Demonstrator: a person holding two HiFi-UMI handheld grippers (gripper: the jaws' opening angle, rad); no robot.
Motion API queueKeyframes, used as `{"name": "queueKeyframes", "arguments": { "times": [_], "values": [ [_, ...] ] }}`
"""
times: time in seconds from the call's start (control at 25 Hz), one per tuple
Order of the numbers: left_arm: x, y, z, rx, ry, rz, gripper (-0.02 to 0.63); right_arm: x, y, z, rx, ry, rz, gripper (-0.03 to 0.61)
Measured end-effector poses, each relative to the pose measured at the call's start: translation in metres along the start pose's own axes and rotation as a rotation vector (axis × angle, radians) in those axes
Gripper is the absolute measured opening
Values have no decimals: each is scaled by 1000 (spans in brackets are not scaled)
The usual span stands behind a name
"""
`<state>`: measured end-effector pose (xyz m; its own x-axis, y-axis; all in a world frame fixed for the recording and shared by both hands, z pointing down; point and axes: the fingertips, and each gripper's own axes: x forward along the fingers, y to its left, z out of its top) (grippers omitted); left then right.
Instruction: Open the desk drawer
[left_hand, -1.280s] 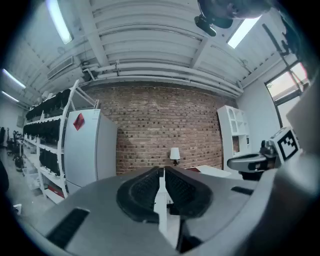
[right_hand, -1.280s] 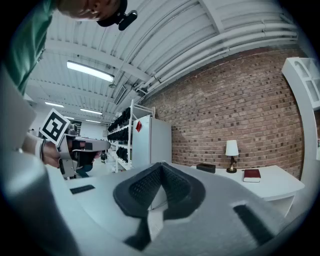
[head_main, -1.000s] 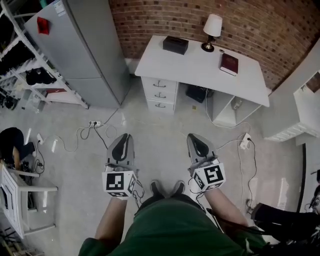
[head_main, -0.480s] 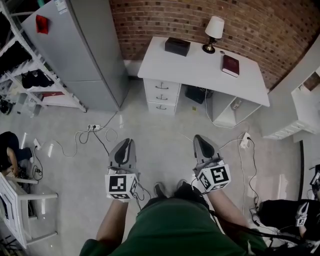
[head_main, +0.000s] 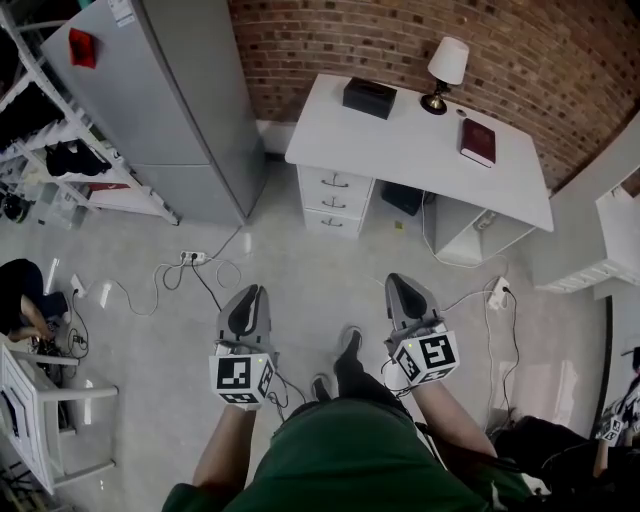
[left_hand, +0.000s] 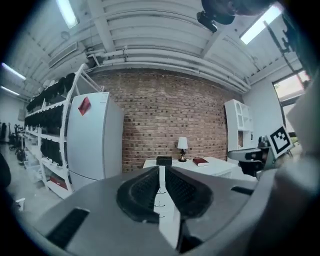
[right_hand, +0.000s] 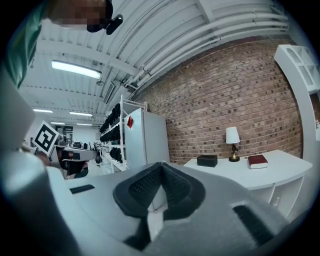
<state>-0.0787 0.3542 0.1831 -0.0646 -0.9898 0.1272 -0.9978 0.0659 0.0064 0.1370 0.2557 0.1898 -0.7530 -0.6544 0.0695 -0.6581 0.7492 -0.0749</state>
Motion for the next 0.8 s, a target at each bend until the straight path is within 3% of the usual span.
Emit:
{"name": "queueKeyframes", "arguments": {
  "times": [0.4,0.8],
  "values": [
    [98,17,18,41,18,66,34,121,-56,2,45,-1,94,2],
    [170,18,22,46,54,88,34,184,-112,-2,95,23,108,2]
  ]
}}
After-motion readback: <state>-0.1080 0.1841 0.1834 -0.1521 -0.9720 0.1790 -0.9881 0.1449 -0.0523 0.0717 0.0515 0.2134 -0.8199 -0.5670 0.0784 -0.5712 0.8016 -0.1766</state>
